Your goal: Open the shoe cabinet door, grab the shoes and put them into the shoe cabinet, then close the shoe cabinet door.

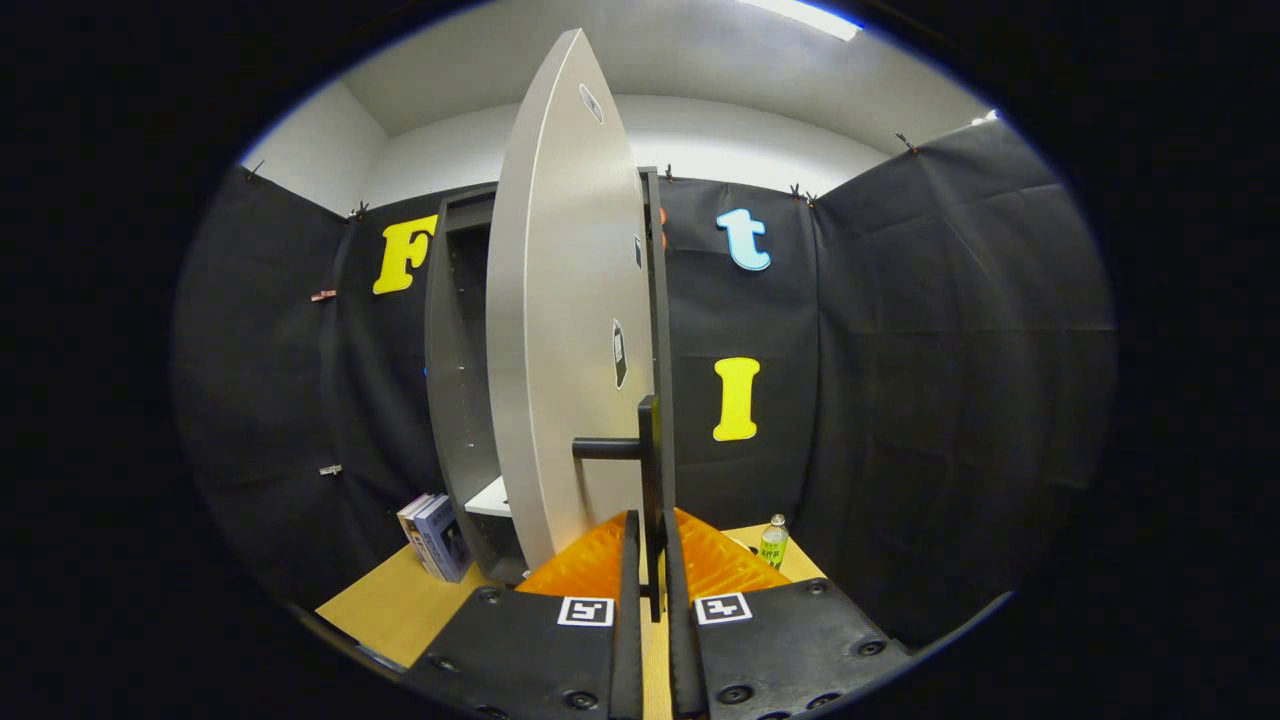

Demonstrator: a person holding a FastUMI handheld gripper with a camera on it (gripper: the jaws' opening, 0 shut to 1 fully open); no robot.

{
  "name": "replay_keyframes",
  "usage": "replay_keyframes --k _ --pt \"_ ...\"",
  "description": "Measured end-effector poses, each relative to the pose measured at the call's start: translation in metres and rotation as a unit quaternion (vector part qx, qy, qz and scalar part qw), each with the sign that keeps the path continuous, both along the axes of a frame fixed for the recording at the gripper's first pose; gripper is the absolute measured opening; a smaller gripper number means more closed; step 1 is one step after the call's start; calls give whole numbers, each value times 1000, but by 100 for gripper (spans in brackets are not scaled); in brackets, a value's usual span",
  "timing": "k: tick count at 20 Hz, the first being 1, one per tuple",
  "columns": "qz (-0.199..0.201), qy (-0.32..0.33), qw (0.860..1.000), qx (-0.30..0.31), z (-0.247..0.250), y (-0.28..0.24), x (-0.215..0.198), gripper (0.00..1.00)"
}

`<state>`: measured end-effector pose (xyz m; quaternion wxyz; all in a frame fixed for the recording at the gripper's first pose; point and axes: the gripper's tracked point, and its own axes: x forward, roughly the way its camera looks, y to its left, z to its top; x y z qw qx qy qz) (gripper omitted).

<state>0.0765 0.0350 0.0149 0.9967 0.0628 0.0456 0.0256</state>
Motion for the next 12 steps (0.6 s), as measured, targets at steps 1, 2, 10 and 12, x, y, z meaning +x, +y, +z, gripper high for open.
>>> replay_keyframes --k 1,2,10,12 --pt "-2 -3 1000 -1 1 -3 -1 15" --pt "-5 -6 1000 -3 1 -7 -1 15" --pt "-70 -22 997 6 9 -48 -4 15" --pt "-57 -19 998 22 5 -42 -5 15"
